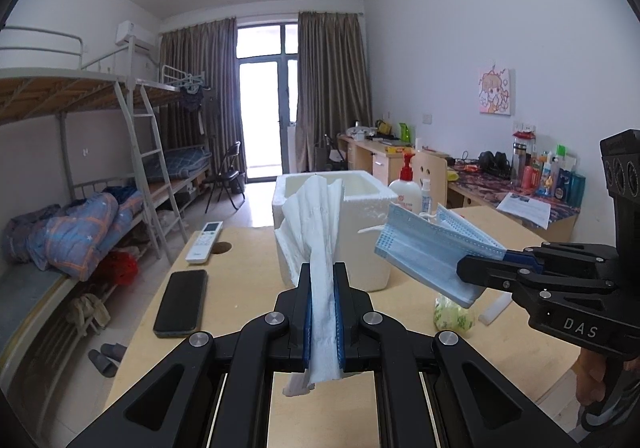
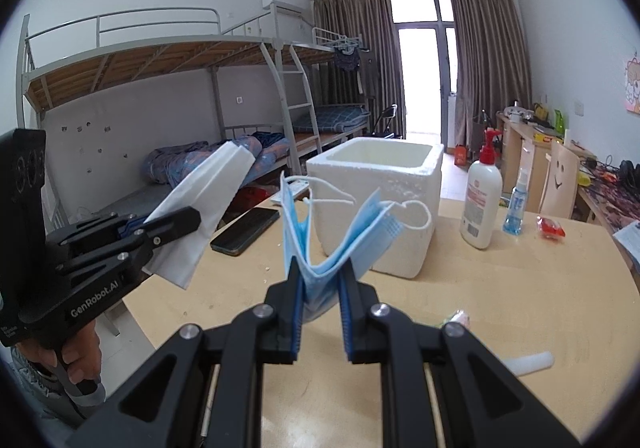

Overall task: Organize soft objects
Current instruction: 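Carry the blue mask and white tissue in both grippers to the foam box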

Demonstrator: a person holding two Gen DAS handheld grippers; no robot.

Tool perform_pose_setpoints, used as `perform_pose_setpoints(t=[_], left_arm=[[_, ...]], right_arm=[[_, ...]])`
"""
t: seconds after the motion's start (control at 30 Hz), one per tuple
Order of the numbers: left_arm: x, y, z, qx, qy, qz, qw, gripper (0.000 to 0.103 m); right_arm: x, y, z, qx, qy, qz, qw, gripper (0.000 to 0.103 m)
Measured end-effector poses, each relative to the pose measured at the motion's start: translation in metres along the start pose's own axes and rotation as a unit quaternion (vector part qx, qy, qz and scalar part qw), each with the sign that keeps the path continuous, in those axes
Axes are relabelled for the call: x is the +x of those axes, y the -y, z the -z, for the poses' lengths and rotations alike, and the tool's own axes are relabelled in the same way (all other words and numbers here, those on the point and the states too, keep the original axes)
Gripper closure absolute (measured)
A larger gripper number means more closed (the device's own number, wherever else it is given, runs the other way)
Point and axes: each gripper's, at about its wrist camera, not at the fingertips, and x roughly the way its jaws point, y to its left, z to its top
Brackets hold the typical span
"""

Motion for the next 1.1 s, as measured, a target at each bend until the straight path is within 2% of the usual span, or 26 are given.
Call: perform_pose_setpoints(t=[0.53,1.1], left_arm=[[0.028,-0.007,-0.042,-0.001,0.006,0.01,0.9999,0.094],[0.079,-0.01,-0.07,0.001,-0.008,0.024,0.9997,0.094]], right_arm=[[0.014,0.015,-0.052,-0.002,0.017,0.011,1.0,0.084],[0.05,0.03,-0.08,-0.015,0.002,0.028,0.999,0.084]])
